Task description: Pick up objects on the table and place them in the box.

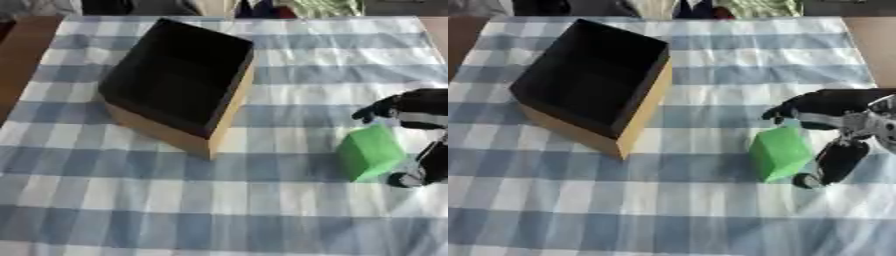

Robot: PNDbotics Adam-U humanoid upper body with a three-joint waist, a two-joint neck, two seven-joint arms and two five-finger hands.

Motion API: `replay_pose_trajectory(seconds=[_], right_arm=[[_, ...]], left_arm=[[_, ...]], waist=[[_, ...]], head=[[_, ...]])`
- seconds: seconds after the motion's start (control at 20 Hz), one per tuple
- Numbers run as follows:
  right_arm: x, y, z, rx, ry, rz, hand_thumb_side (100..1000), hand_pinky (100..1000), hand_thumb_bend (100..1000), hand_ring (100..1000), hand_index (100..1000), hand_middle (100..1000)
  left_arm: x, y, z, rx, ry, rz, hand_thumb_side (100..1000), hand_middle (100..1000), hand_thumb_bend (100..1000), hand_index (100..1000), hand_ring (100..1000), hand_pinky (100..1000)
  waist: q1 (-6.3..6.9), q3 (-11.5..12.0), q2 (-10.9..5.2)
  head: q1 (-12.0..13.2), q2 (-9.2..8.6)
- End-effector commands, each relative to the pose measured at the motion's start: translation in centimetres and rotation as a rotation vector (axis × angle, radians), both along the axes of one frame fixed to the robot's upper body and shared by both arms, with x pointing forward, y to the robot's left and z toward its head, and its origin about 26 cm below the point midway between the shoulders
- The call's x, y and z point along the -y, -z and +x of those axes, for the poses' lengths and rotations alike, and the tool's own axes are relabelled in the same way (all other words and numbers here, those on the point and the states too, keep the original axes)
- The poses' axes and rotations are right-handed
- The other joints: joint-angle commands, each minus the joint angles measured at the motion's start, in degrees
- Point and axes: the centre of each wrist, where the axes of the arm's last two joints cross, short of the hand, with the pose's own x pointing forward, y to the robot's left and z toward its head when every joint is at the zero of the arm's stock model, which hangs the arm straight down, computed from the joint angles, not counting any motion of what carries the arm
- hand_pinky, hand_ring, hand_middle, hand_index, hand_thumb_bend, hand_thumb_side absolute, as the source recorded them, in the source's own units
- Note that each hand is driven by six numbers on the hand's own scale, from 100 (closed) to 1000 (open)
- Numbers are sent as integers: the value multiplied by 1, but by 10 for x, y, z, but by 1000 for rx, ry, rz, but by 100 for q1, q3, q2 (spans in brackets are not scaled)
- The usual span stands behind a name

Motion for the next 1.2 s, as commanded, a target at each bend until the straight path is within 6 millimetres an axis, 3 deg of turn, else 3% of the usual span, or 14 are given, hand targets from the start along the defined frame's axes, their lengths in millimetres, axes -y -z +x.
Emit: replay_pose_trajectory(seconds=[0.05,0.3,0.4,0.55,0.6,0.7,0.75,1.2], right_arm=[[-3,-9,-2,28,11,-13,193,1000,469,1000,990,846],[-6,-7,-2,26,20,-16,144,1000,477,989,948,804],[-7,-7,-1,33,24,-17,100,996,472,968,878,750],[-8,-7,-1,76,42,-14,100,960,357,917,686,608],[-8,-7,-1,91,51,-14,100,956,350,913,675,598],[-9,-8,-1,117,78,5,100,918,348,867,564,494],[-9,-8,-1,132,92,21,100,901,292,845,527,460],[-11,-19,0,250,131,136,100,863,101,796,462,395]], left_arm=[[0,-7,-2,22,8,9,381,566,181,719,684,624],[1,-7,-2,20,10,7,381,565,177,719,684,624],[1,-7,-2,21,10,7,381,565,178,719,684,624],[0,-7,-2,20,9,7,381,565,176,719,684,625],[1,-7,-2,20,10,7,381,565,176,719,684,625],[1,-6,-2,18,11,8,383,566,178,719,684,625],[0,-6,-2,17,10,9,383,566,179,719,685,625],[-1,-7,-2,20,4,12,377,567,160,719,685,626]], waist=[[-2,6,-78],[3,16,-42],[12,29,-34],[19,31,-34],[18,28,-34],[19,18,-37],[19,15,-40],[15,-20,-67]], head=[[-28,-55],[-44,-71],[-47,-69],[-60,-69],[-63,-73],[-60,-77],[-56,-78],[-43,-72]])
